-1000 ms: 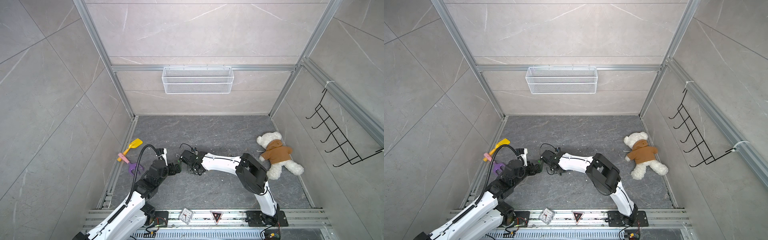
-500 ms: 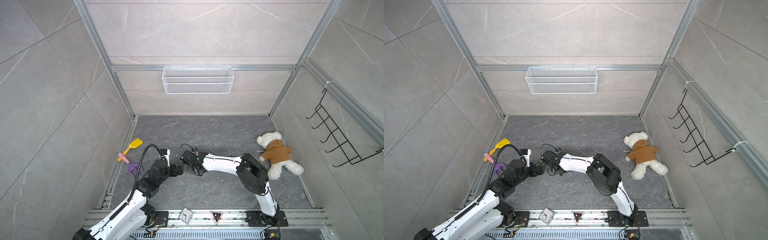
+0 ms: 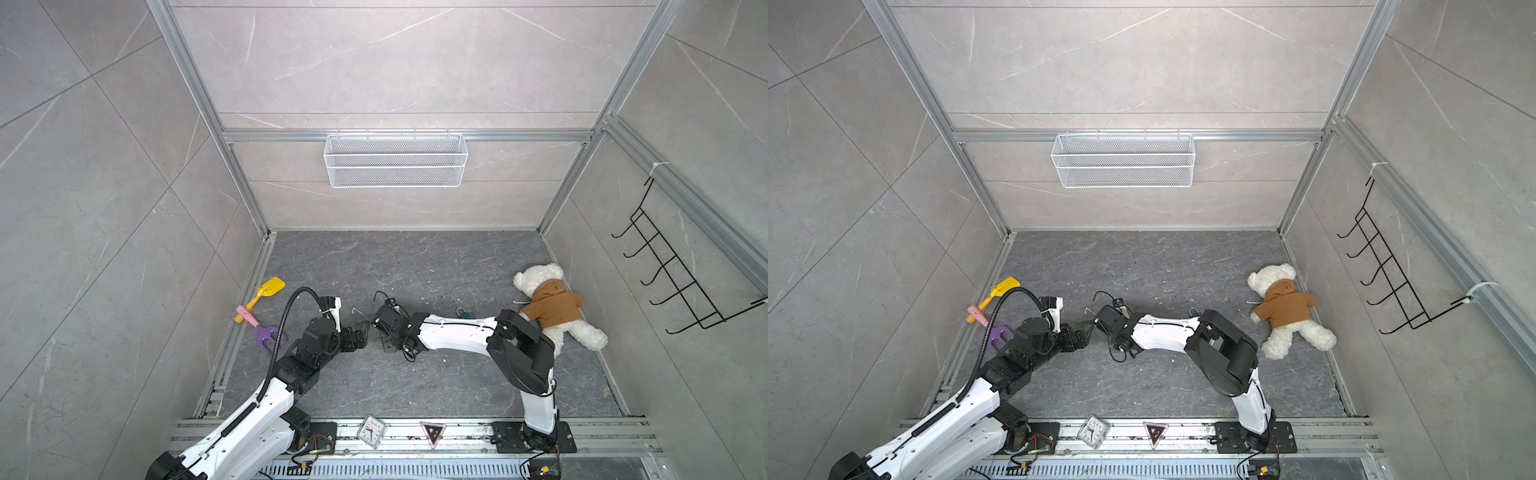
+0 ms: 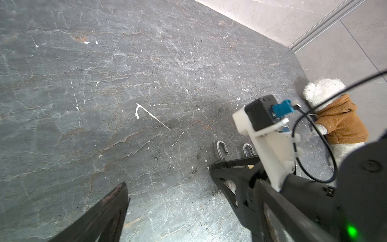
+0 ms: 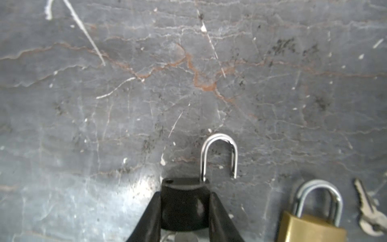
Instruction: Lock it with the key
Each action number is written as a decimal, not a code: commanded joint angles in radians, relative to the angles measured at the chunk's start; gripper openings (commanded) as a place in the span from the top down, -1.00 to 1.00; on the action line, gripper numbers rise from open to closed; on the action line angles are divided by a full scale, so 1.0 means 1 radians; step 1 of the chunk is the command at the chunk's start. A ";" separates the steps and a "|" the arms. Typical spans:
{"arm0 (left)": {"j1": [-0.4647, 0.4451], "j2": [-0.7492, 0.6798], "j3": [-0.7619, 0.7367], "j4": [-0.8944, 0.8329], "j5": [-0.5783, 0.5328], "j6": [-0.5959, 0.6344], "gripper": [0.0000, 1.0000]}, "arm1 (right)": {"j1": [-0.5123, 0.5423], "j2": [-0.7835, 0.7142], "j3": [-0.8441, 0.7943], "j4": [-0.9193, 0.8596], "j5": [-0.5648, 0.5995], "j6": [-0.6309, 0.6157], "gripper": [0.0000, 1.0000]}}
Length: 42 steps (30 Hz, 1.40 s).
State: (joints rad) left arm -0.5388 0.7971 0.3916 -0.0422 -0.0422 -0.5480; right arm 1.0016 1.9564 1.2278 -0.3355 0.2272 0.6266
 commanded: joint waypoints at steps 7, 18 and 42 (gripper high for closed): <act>0.000 0.128 0.047 0.121 0.094 -0.048 -0.78 | -0.056 -0.195 -0.116 0.154 -0.101 -0.211 0.61; 0.002 0.388 0.217 0.201 0.214 -0.010 -0.69 | -0.086 -0.343 -0.198 0.196 -0.227 -0.323 0.60; 0.004 0.697 0.294 0.491 0.577 -0.176 0.15 | -0.086 -0.366 -0.116 0.146 -0.268 -0.400 0.60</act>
State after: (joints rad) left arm -0.5365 1.4803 0.6529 0.3767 0.4847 -0.7052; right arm 0.9157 1.5822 1.0618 -0.1905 -0.0315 0.2604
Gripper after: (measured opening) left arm 0.437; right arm 0.339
